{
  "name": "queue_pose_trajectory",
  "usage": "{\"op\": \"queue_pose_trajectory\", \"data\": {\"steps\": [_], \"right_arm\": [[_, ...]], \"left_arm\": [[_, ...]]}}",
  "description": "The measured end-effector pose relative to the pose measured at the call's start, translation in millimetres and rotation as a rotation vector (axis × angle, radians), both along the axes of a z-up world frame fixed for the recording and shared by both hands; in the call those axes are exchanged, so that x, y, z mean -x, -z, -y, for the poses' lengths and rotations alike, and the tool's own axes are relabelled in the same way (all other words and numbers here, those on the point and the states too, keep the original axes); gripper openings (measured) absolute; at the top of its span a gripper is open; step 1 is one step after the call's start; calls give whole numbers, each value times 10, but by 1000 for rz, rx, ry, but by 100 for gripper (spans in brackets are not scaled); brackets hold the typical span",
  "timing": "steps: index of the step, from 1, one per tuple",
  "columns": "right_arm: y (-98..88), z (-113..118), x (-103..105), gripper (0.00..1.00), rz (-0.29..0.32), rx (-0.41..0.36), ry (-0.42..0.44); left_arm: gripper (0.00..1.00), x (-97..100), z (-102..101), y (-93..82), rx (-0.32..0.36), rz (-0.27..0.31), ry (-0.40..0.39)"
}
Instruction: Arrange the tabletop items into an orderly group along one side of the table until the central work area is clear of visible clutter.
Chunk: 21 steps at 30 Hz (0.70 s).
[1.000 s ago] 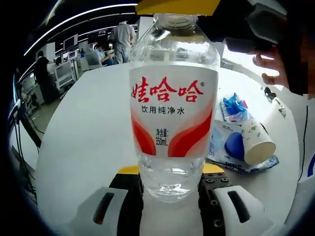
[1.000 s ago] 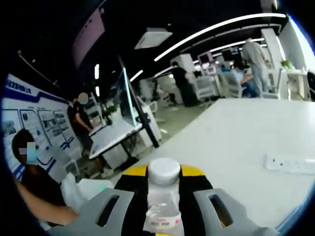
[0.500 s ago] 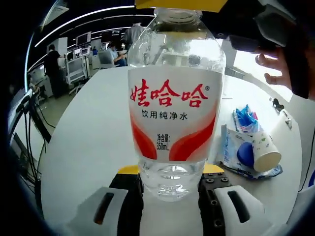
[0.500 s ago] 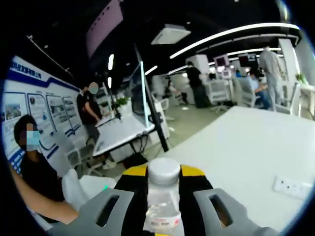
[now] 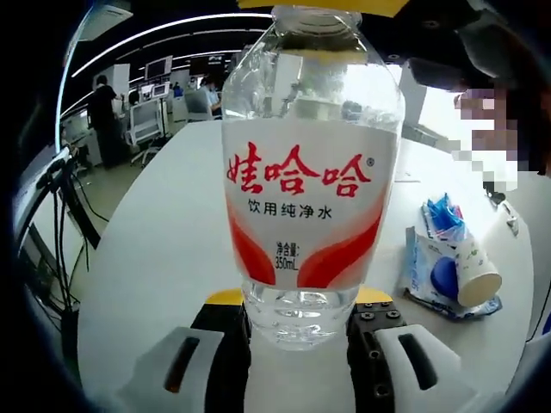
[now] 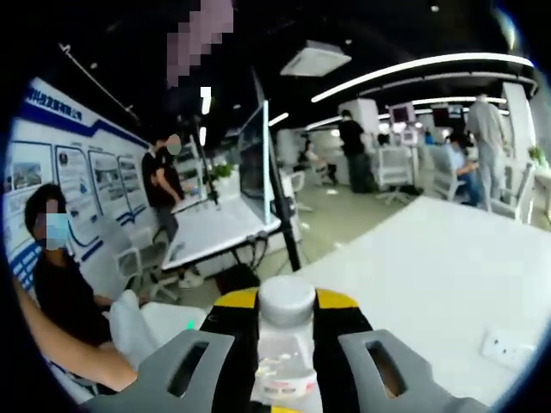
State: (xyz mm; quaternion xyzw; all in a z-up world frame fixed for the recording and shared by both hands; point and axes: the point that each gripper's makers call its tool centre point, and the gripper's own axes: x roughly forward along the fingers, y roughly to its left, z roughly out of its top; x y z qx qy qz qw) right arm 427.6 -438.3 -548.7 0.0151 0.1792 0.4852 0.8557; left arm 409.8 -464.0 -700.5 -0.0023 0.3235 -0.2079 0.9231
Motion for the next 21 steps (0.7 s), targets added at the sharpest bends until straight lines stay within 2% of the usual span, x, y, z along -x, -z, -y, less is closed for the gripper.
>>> {"op": "queue_pose_trajectory", "data": {"steps": [11,21], "right_arm": [[20,-98,-71,18,18,10,-13],[79,-138,-169,18,31,26,-22]], "left_arm": [[42,-138,-128,27,1,10,-27],[43,-233,-158,62,22,24,-54]]}}
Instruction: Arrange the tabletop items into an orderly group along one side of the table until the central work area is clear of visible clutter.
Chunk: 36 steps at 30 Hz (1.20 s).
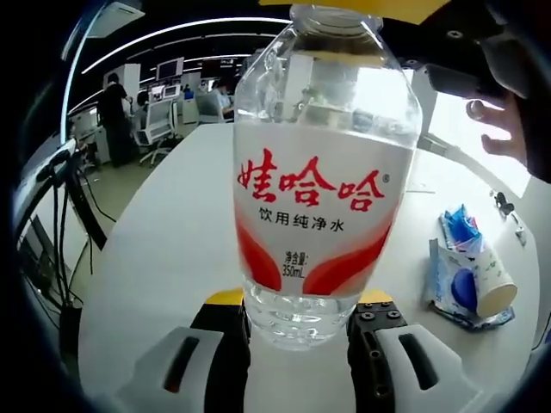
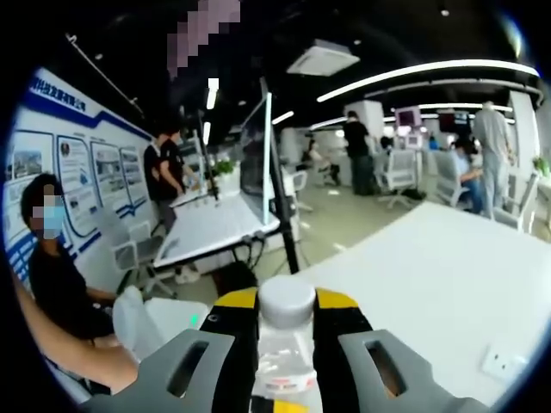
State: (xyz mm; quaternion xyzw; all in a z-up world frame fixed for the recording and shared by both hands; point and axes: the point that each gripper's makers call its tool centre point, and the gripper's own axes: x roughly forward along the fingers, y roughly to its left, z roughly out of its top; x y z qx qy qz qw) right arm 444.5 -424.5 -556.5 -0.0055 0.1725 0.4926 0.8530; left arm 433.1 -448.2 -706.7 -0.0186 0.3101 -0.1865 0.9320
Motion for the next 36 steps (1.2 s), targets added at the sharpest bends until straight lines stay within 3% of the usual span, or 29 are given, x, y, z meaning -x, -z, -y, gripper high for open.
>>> {"op": "queue_pose_trajectory", "data": {"steps": [10,14,16,36], "right_arm": [[47,-72,-25,18,23,14,-23],[73,-93,-41,18,23,16,-28],[73,-103,-49,18,29,14,-26],[89,-138,-147,18,52,22,-39]], "left_arm": [[43,-80,-82,48,12,-1,-40],[43,-118,-157,17,51,2,-89],[43,-136,-169,34,20,4,-71],[42,-266,-167,31,8,36,-97]]}}
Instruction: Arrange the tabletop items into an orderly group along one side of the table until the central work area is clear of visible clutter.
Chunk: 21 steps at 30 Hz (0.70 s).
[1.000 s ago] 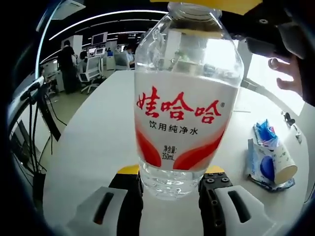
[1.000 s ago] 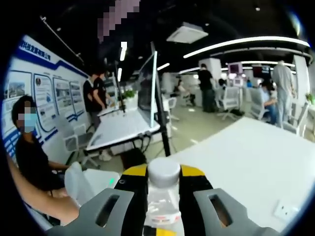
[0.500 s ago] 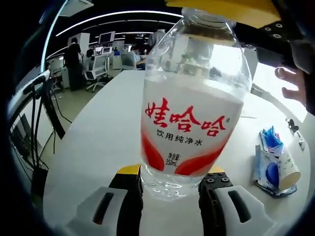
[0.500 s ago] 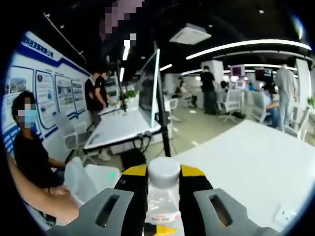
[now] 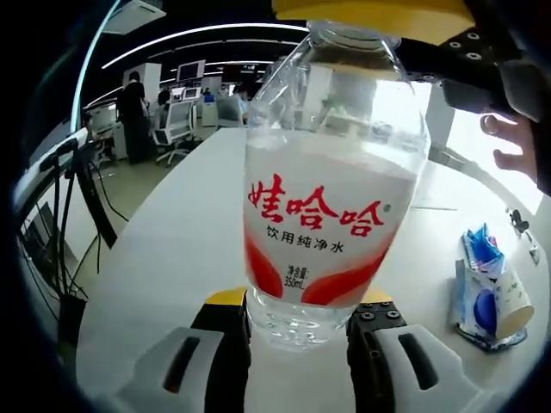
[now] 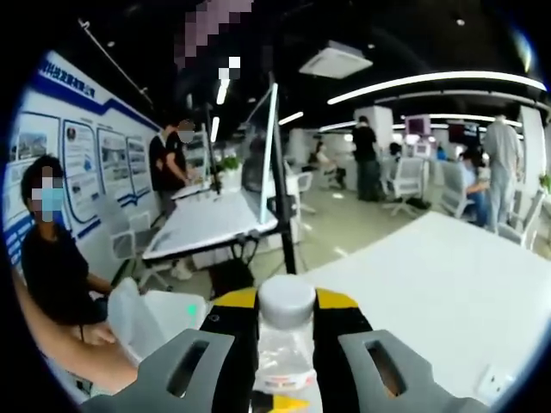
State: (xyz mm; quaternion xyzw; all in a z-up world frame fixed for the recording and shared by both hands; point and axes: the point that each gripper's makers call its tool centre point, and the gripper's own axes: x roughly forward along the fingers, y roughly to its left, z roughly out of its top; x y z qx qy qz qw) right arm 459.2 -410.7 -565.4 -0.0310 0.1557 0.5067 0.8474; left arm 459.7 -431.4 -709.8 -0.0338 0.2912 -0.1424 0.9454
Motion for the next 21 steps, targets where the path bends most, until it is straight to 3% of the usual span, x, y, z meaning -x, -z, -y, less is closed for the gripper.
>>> {"op": "queue_pose_trajectory", "data": {"steps": [14,17,21], "right_arm": [[59,-1,-96,19,10,4,-29],[80,3,-98,19,5,8,-29],[98,-2,-86,19,12,14,-39]], "left_arm": [[41,-88,-12,44,-42,23,-48],[41,-91,-53,52,-90,40,-78],[41,-86,-23,68,-74,40,-91]]}}
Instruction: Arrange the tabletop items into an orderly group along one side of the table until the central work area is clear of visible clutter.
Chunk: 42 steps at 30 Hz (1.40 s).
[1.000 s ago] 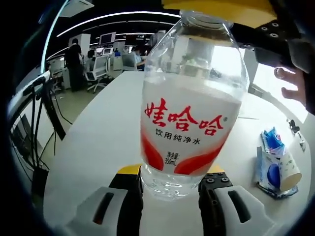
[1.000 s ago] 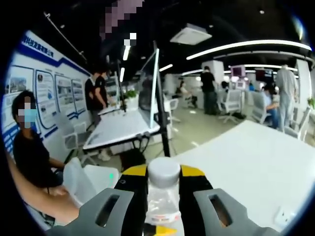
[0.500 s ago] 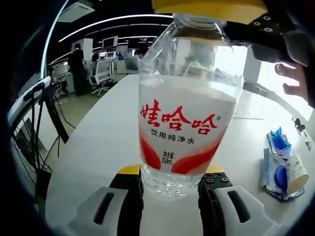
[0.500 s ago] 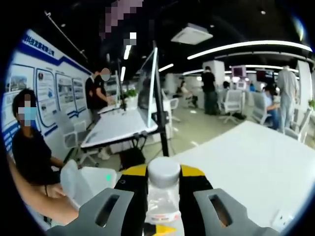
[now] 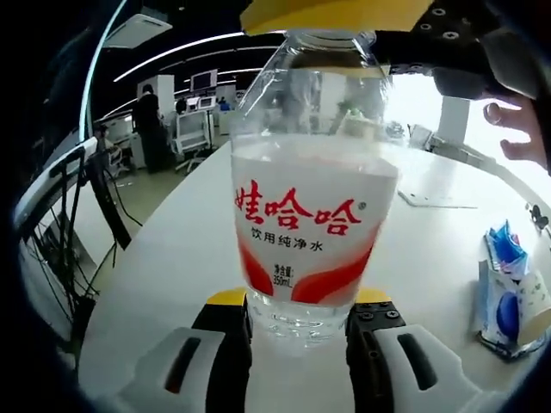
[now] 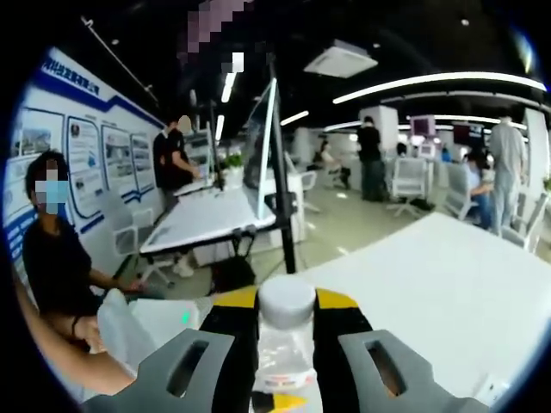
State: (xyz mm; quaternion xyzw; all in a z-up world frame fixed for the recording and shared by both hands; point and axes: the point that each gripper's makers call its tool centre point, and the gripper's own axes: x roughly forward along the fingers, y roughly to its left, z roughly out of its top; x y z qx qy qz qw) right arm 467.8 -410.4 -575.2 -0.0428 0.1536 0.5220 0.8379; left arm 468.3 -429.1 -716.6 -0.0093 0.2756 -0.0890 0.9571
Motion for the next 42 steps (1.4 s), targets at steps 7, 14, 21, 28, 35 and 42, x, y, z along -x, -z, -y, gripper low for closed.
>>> {"op": "queue_pose_trajectory", "data": {"steps": [7,14,21,28,35,42], "right_arm": [[28,15,-9,19,-5,4,-3],[79,31,-6,19,-12,13,-11],[116,40,1,19,-23,7,-16],[113,12,7,19,-20,6,-32],[114,35,-5,19,-31,0,-39],[111,47,-42,20,-69,-17,-11]], "left_arm": [[41,-2,12,16,-13,12,-14],[41,-18,33,76,-13,20,-31],[41,-14,13,99,-60,44,-53],[41,-26,1,92,-60,56,-84],[41,-18,4,81,-101,70,-98],[41,-17,-1,71,-130,75,-110]]}}
